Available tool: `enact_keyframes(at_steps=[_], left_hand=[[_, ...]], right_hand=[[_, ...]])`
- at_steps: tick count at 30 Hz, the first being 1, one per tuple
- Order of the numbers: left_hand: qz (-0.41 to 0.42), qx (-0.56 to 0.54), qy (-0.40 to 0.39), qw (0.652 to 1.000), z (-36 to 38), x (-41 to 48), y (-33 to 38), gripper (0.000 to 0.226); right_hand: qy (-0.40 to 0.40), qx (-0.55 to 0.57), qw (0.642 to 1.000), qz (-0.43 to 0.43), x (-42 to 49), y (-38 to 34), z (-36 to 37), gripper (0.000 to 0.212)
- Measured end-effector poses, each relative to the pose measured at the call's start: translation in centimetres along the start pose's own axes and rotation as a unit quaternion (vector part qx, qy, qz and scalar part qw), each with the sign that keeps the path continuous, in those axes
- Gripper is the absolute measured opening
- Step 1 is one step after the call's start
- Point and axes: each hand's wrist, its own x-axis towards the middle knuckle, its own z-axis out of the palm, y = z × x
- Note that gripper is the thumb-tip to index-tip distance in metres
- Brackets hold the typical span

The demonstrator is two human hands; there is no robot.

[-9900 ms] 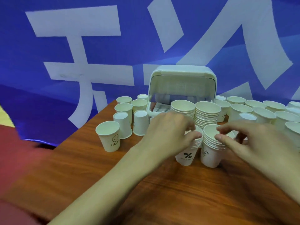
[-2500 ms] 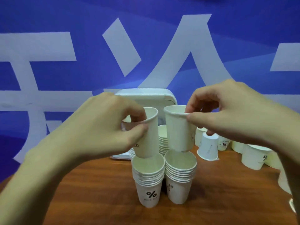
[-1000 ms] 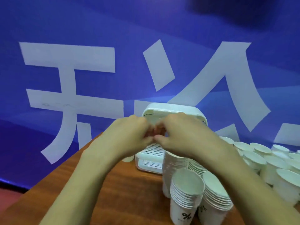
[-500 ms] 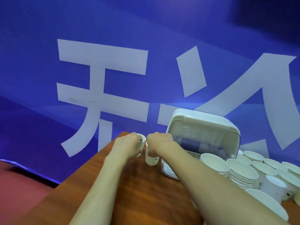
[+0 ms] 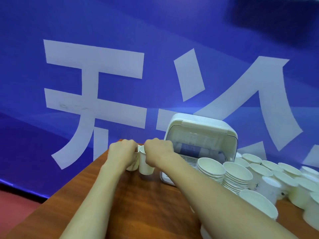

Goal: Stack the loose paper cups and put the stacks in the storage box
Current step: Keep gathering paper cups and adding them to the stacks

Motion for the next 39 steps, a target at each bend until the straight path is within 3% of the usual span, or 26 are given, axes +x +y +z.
enact_keyframes(at_steps=[4, 8, 12, 17, 20, 24, 28, 31, 39], left_hand=[[0.016, 0.047, 0.013, 0.999, -5.1, -0.4, 1.5, 0.010], [0.028, 0.063, 0.121, 0.990, -11.2, -3.3, 4.1, 0.007], [0.077, 0.049, 0.215, 0.972, -15.2, -6.2, 7.7, 0.015], [0.138, 0.045, 0.250, 0.957, -18.6, -8.7, 12.8, 0.011], [0.182, 0.033, 0.279, 0.942, -20.1, -10.8, 15.8, 0.020], [0.235, 0.006, 0.257, 0.938, -20.8, -13.8, 19.6, 0.028], [0.294, -0.016, 0.272, 0.916, -20.8, -16.6, 22.3, 0.019], [0.274, 0.033, 0.209, 0.938, -19.7, -17.6, 23.5, 0.019], [0.265, 0.049, 0.170, 0.948, -18.5, -18.8, 23.5, 0.014]], right_hand=[[0.068, 0.017, 0.997, -0.021, -2.8, 1.5, -3.6, 0.011], [0.144, 0.049, 0.988, -0.016, -6.7, 4.5, -7.6, 0.003], [0.193, 0.075, 0.978, -0.003, -11.6, 7.8, -10.1, 0.010], [0.226, 0.074, 0.970, 0.037, -17.0, 12.5, -11.4, 0.020], [0.242, 0.059, 0.967, 0.061, -20.4, 15.1, -11.4, 0.022], [0.264, 0.029, 0.961, 0.081, -25.1, 17.7, -10.5, 0.013], [0.261, 0.022, 0.960, 0.098, -28.4, 18.8, -8.6, 0.008], [0.258, 0.033, 0.959, 0.114, -29.9, 18.9, -7.3, 0.011], [0.254, 0.073, 0.956, 0.129, -31.3, 19.0, -5.0, 0.014]])
